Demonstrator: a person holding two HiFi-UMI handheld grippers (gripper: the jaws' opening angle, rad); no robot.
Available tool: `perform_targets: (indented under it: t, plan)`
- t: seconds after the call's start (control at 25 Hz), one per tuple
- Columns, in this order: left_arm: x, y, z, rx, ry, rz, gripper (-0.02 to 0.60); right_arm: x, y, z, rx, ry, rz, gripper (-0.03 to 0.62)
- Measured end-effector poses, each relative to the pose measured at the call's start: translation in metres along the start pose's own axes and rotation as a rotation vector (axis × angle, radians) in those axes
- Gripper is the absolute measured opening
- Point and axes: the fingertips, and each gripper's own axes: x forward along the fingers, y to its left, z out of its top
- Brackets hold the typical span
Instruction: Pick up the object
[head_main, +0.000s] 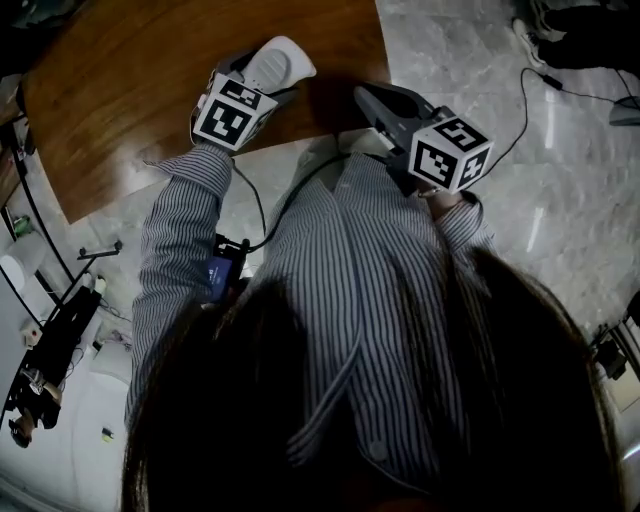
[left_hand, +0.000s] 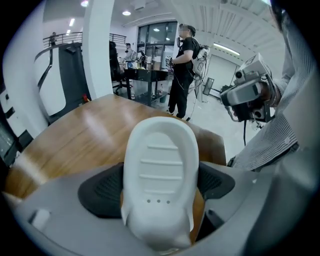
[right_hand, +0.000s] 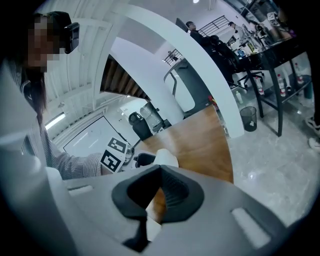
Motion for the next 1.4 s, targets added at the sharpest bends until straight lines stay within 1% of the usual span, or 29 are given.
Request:
perform_targets:
  t: [0.16,0.32,0.48,0.56,0.76,0.92,1.04,1.16,1.28,1.4]
  plan:
    - [-0.027,0.002,0.011,-0.116,-0.087,0.002,0.456,0.009,0.02,0.022,-0.076,0.003,0.039,0.002]
    - [-0.047,0.002,0.021,-0.206,-0.181,0.049,0.456,0.015,0.03,0.04,-0.15,0.002,0.084,0.002]
    - [-0.075,-0.001,0.03,-0.386,-0.346,0.071,0.456,0.02,0.048,0.055,-0.214,0.008,0.144,0.002]
    - [-0.088,0.002,0.026,-0.454,-0.422,0.088,0.456,0.029,0.057,0.058,-0.24,0.015,0.172,0.002]
    - [-0.114,0.009,0.017,-0.535,-0.579,0.175,0.456,0.044,0.071,0.062,-0.288,0.039,0.23,0.002]
    - [-0.135,0.014,0.016,-0.642,-0.739,0.216,0.456,0.051,0.074,0.062,-0.293,0.047,0.255,0.002]
    - [-0.144,0.012,0.019,-0.719,-0.84,0.186,0.456,0.055,0.076,0.062,-0.297,0.061,0.269,0.002]
    - [-0.15,0.007,0.019,-0.782,-0.912,0.158,0.456,0.058,0.077,0.06,-0.289,0.069,0.277,0.002]
    - [-0.153,0.002,0.02,-0.807,-0.958,0.145,0.456,0.059,0.078,0.061,-0.283,0.069,0.28,0.002]
    - [-0.158,-0.008,0.027,-0.799,-0.988,0.129,0.456,0.052,0.078,0.062,-0.285,0.061,0.278,0.002]
